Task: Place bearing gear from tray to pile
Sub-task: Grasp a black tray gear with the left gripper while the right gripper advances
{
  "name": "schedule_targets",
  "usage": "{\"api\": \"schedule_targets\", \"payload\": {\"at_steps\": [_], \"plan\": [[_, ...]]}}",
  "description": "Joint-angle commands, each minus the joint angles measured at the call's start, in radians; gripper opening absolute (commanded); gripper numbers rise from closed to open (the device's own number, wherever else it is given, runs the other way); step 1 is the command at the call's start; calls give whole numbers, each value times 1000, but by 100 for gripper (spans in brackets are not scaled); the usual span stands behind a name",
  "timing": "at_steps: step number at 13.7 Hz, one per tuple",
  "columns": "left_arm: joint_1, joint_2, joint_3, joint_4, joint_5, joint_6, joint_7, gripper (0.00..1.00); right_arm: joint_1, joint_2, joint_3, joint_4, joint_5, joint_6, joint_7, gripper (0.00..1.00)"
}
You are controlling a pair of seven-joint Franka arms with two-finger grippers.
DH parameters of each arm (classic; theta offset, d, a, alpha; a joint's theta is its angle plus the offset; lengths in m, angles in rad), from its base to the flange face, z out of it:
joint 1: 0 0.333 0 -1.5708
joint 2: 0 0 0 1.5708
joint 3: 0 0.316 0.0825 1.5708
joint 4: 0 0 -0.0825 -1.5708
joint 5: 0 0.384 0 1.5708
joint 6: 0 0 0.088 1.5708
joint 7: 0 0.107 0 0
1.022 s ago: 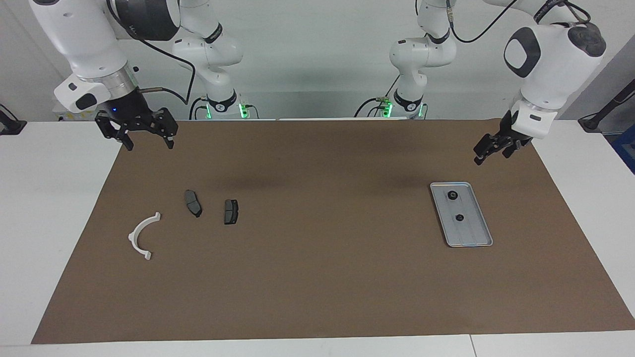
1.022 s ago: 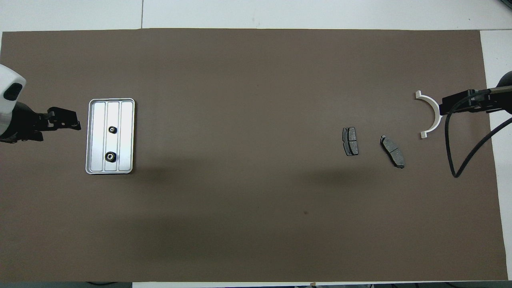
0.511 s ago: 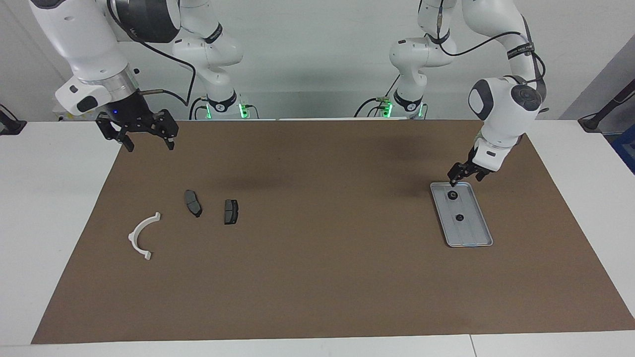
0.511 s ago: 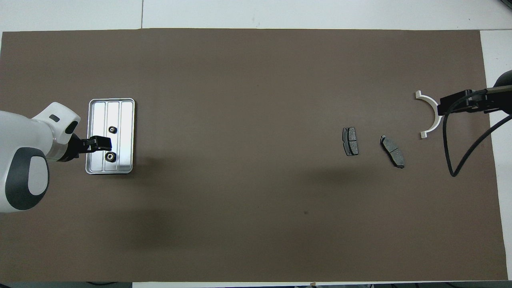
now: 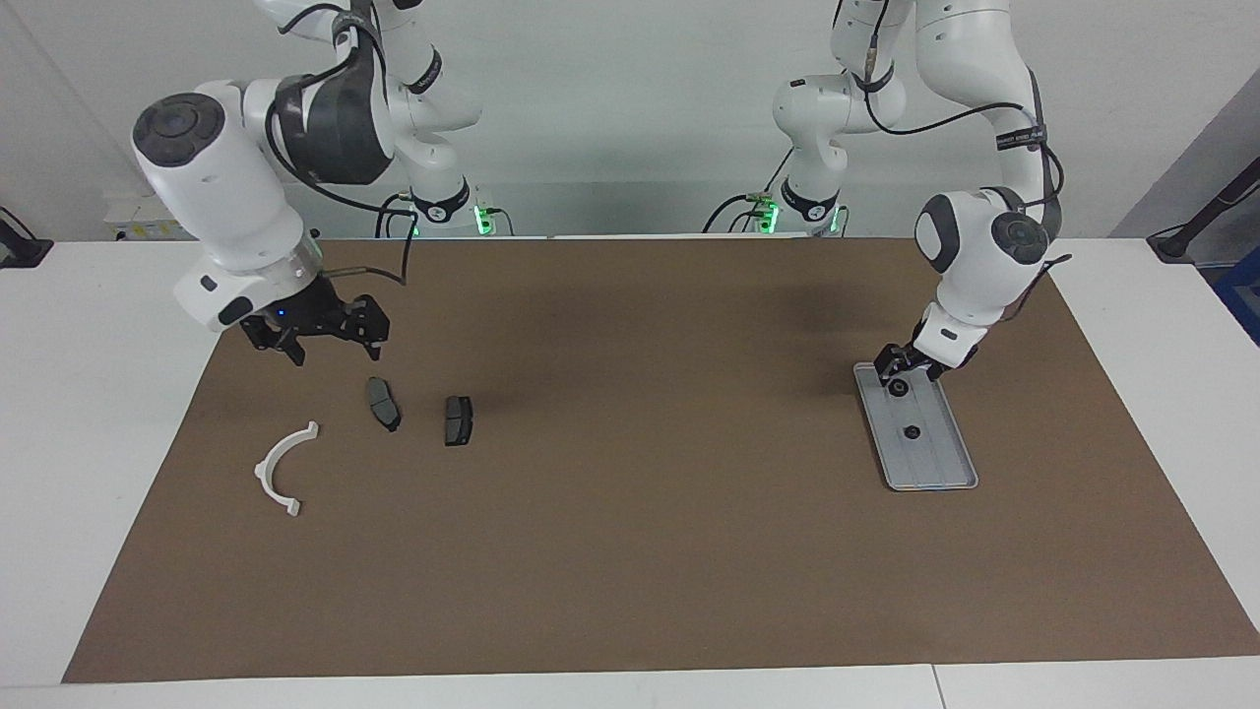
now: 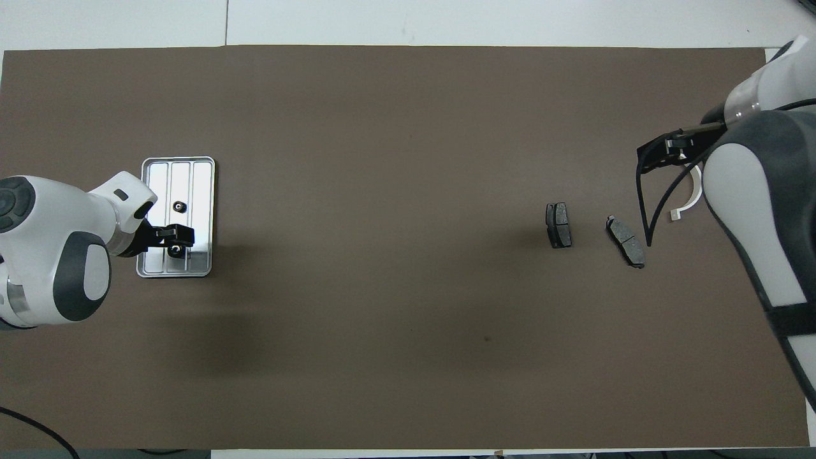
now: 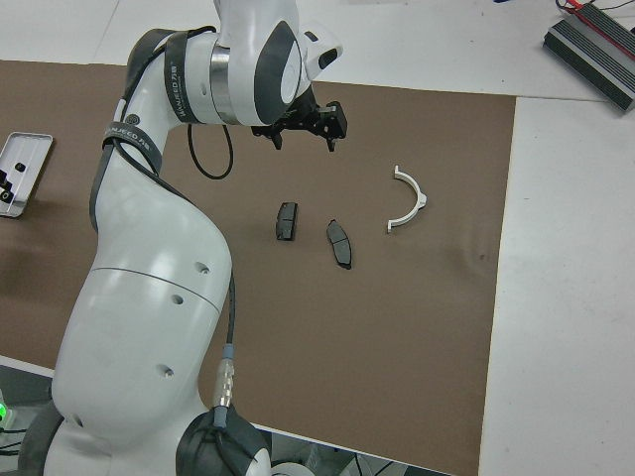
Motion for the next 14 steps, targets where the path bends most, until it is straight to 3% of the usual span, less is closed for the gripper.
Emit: {"api": "schedule_targets", "payload": {"at_steps": [1,7,14], "plan": [[-4,22,4,0,18,33,16,88,31,58,3,5,-2,61,59,100],[-4,36,4,-5,16,42,17,81,60,170,3,5,-12,144,83,100],[-4,36,4,-18,16,47,5,73,95,187,3,5,-17,172,102,100]]}}
